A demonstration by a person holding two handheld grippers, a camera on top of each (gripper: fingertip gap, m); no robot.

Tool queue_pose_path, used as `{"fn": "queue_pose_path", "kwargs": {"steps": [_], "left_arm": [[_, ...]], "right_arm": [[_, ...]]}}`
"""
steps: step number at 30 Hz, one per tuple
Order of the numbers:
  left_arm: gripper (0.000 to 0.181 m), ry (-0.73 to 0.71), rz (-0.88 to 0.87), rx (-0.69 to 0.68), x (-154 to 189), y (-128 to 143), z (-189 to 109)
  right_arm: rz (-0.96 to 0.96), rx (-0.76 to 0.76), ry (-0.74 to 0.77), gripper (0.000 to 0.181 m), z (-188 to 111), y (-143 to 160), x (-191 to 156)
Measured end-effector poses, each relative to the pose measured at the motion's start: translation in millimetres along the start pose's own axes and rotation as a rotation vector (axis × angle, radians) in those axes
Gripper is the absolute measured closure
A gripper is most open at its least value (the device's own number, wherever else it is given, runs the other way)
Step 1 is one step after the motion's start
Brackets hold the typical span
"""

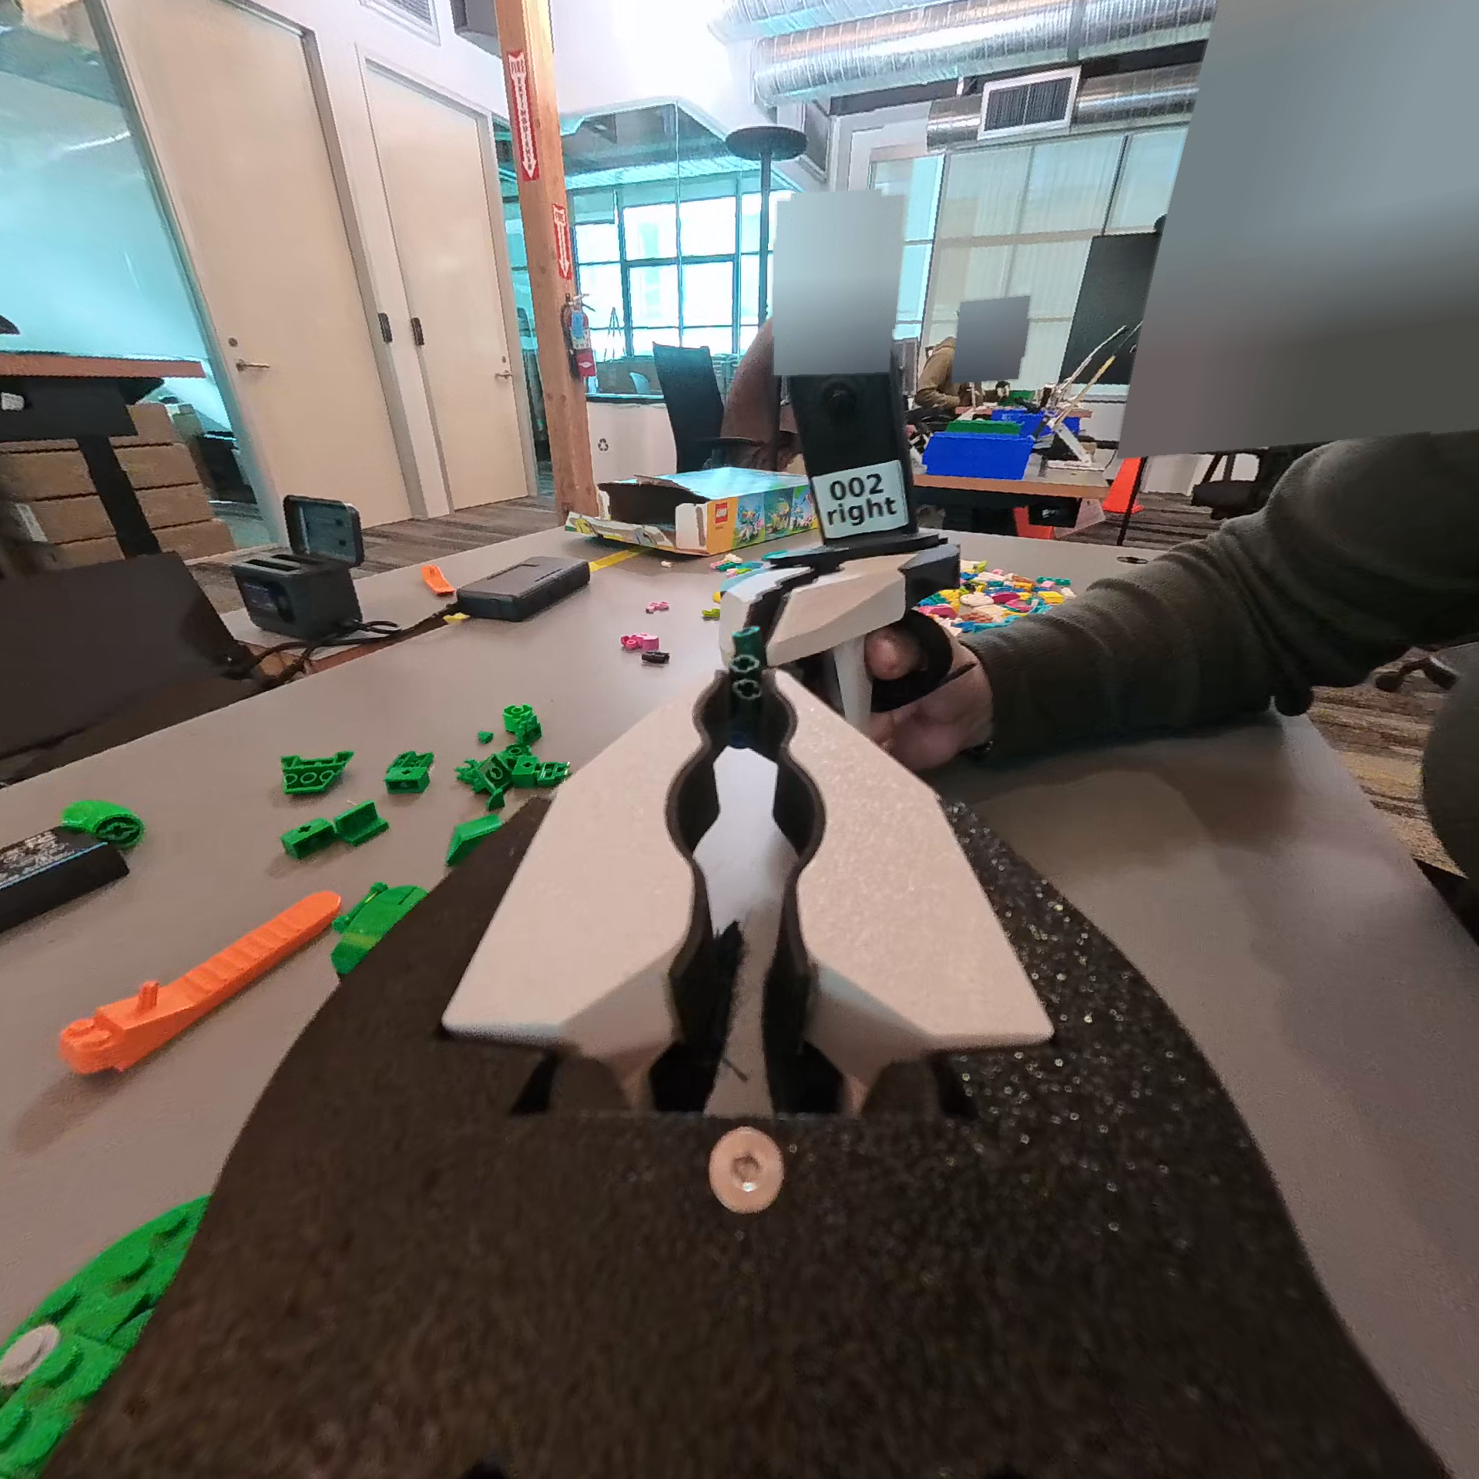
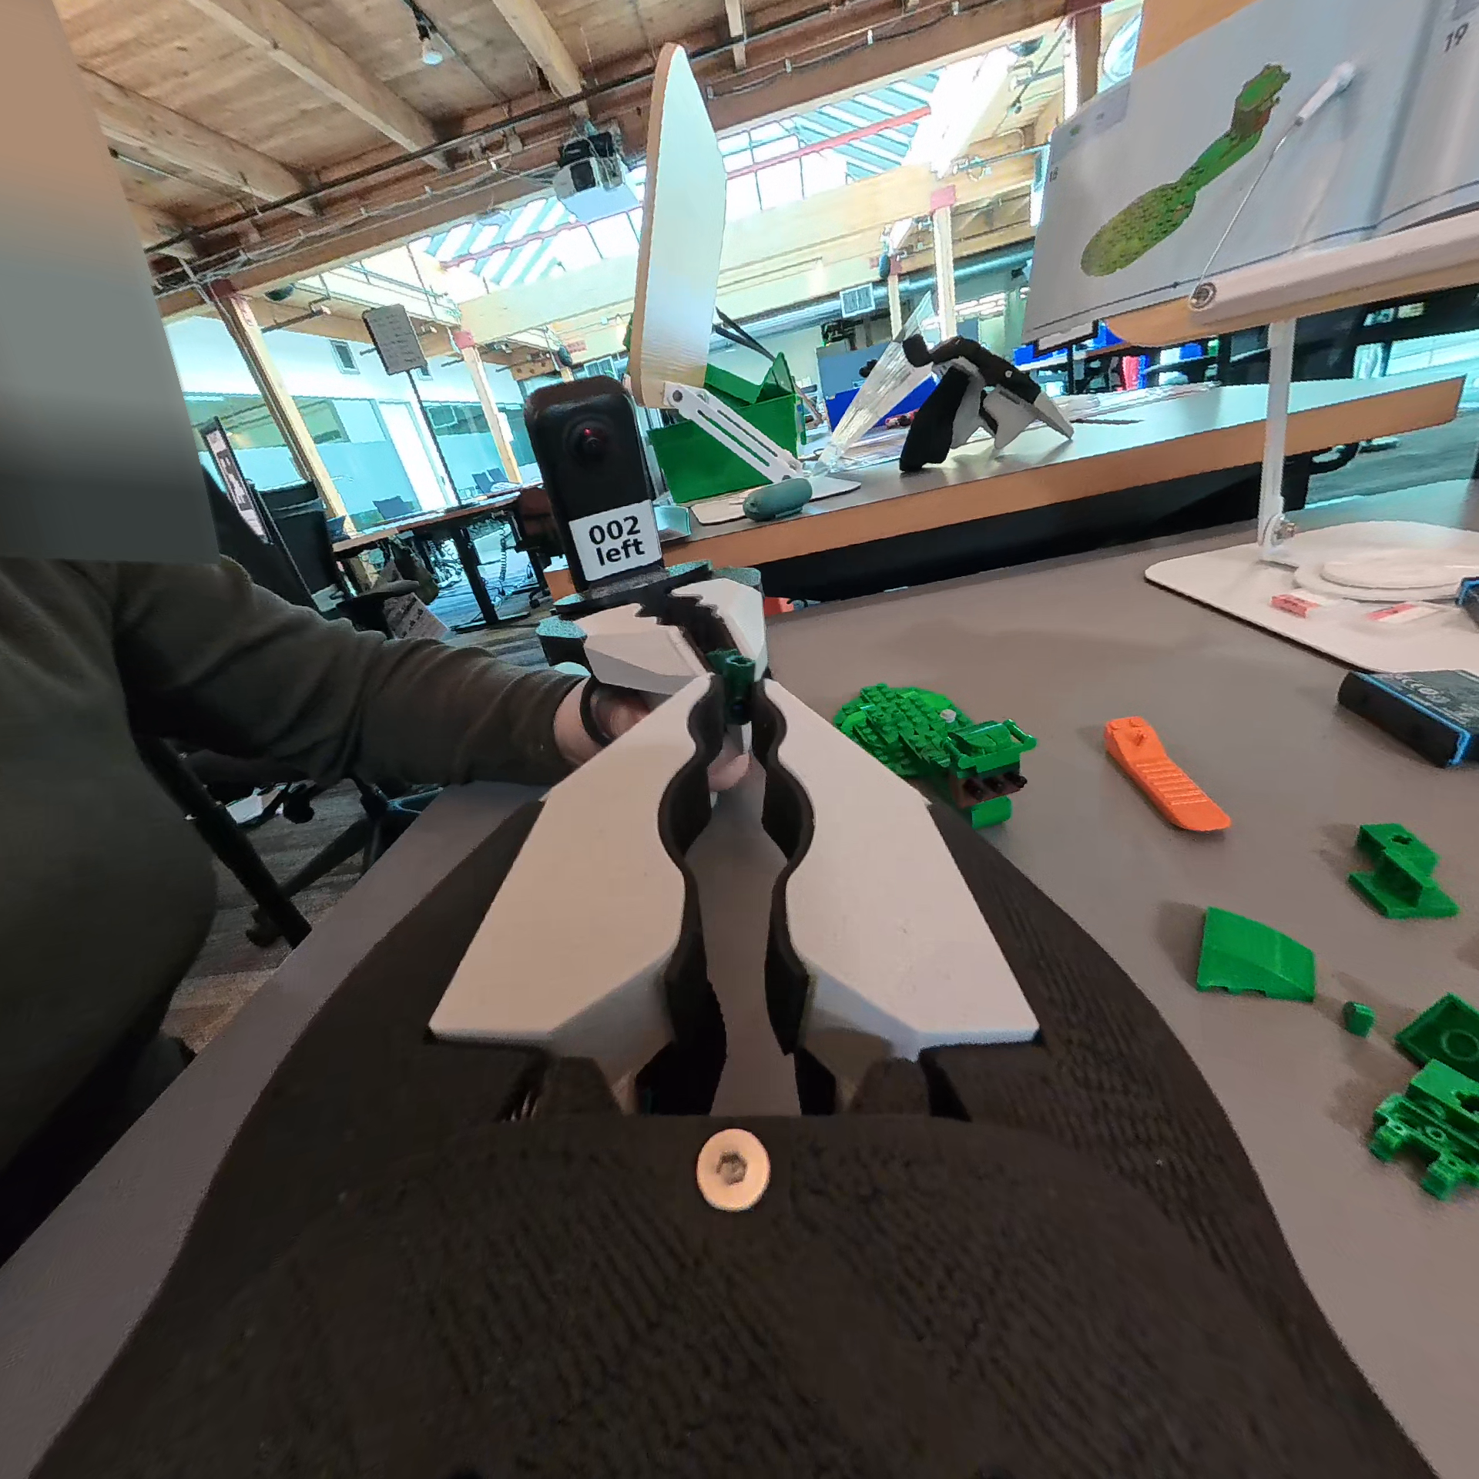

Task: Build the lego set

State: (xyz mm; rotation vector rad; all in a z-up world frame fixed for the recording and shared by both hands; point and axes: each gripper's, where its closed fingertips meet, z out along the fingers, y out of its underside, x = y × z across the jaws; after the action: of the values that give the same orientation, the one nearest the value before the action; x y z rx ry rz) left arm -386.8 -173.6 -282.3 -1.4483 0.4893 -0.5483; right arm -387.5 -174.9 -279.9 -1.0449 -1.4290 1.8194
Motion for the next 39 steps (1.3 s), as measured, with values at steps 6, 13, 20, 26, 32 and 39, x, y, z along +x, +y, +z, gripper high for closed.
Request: {"fn": "queue_pose_path", "kwargs": {"steps": [6,13,20,26,32,39], "left_arm": [[0.176,0.021,-0.027,-0.024,0.0,2.8,0.8],[0.176,0.093,-0.152,-0.028,3.3,3.5,2.3],[0.177,0.036,-0.134,0.011,-3.2,-0.9,0.6],[0.174,0.006,-0.102,0.083,-6.4,-9.6,-0.3],[0.146,-0.028,0.123,0.072,-1.8,-8.9,-5.6],[0.127,-0.146,0.567,-0.104,-0.1,16.5,0.2]], "right_arm": [[-0.031,-0.031,-0.009,0.177,-0.7,2.3,0.8],[-0.156,-0.057,-0.010,0.177,2.5,4.3,-3.5],[-0.038,0.003,0.000,0.177,7.2,-0.6,1.3],[0.056,0.067,-0.028,0.177,11.0,-6.2,6.1],[0.103,0.085,-0.046,0.177,8.6,-8.2,8.2],[0.275,0.003,-0.142,0.177,11.6,1.9,7.7]]}}
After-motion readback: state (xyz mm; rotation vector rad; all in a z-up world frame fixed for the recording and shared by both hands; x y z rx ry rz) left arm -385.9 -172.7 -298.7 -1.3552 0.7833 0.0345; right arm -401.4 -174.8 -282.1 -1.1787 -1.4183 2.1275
